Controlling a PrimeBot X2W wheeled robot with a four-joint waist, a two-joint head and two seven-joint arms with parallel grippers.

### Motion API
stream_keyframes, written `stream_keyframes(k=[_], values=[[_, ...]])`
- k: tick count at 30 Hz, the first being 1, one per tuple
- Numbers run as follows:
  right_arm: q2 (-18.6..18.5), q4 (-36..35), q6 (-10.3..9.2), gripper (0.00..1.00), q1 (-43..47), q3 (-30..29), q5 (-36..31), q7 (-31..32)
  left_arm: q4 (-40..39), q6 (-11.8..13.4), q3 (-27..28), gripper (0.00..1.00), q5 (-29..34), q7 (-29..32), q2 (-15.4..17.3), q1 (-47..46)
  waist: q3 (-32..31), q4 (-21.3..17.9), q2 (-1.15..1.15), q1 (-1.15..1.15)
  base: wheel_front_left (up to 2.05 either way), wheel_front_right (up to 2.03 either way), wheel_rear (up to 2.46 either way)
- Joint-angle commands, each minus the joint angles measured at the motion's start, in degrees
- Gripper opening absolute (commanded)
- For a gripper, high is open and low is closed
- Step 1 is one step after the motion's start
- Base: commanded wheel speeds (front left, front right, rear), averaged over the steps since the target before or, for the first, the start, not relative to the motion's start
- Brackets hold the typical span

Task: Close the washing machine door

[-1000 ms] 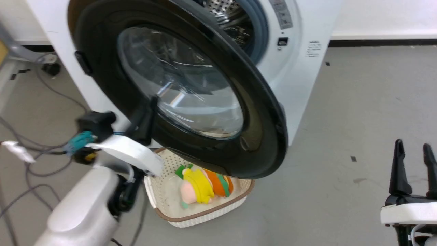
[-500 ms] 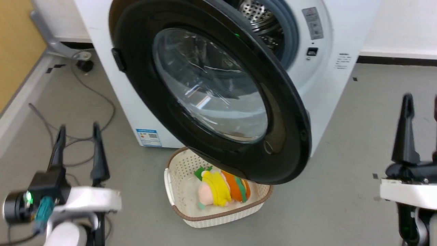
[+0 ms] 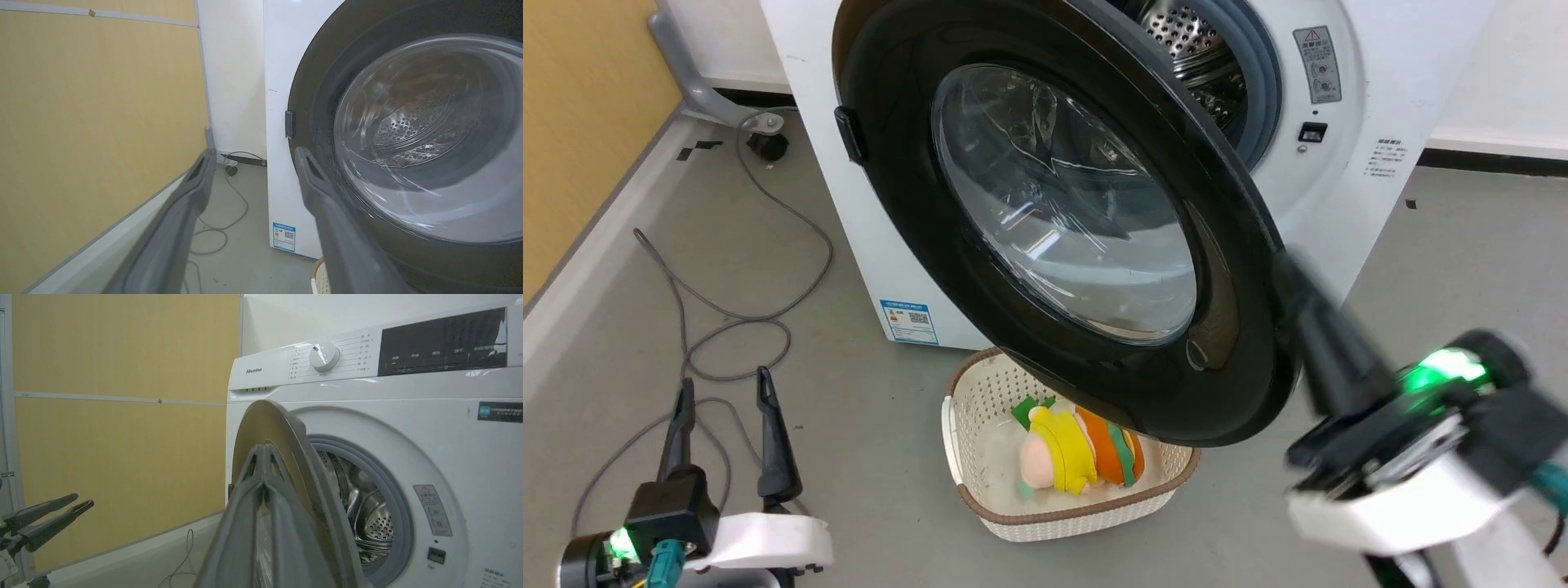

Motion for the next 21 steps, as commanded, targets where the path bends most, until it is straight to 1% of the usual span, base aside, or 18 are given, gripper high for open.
stream_keyframes(k=[1, 3, 5, 7, 10, 15, 21], values=[[-1.4, 0.9, 0.05, 0.00, -0.8, 1.6, 0.3, -0.2, 0.1, -0.7, 0.3, 1.00, 0.6, -0.2, -0.5, 0.7, 0.0, 0.0, 0.00, 0.00, 0.00, 0.00, 0.00], [-4.1, 3.2, 0.05, 0.00, -0.9, 5.4, 0.5, -0.2, 0.3, -1.7, 0.6, 1.00, 1.3, -0.2, -1.4, 0.6, 0.2, 0.1, 0.00, 0.00, 0.00, 0.00, 0.00], [-5.9, 5.6, 0.05, 0.00, -1.0, 8.1, 1.2, -0.2, 0.4, -2.6, 1.0, 1.00, 2.1, -0.2, -2.2, 0.4, 0.4, 0.1, 0.00, 0.00, 0.00, 0.00, 0.00], [-7.5, 8.3, 0.05, 0.00, -1.2, 10.2, 1.3, -0.2, 0.5, -3.4, 1.3, 1.00, 3.0, -0.2, -2.9, 0.1, 0.7, 0.1, 0.00, 0.00, 0.00, 0.00, 0.00], [-9.0, 12.6, 0.05, 0.00, -1.6, 12.0, 1.9, -0.2, 0.8, -4.8, 1.7, 1.00, 3.8, -0.2, -4.1, -0.4, 1.4, 0.0, 0.00, 0.00, 0.00, 0.00, 0.00], [-9.2, 18.9, 0.05, 0.00, -2.3, 11.2, 4.5, -0.2, 1.3, -7.1, 2.6, 1.00, 4.7, -0.2, -6.0, -1.4, 3.0, 0.0, 0.00, 0.00, 0.00, 0.00, 0.00], [-9.2, 24.8, 0.05, 0.00, -4.2, 8.6, 5.4, -0.2, 2.4, -9.1, 3.5, 1.00, 5.8, -0.2, -8.3, -2.4, 5.0, 0.2, 0.00, 0.00, 0.00, 0.00, 0.00]])
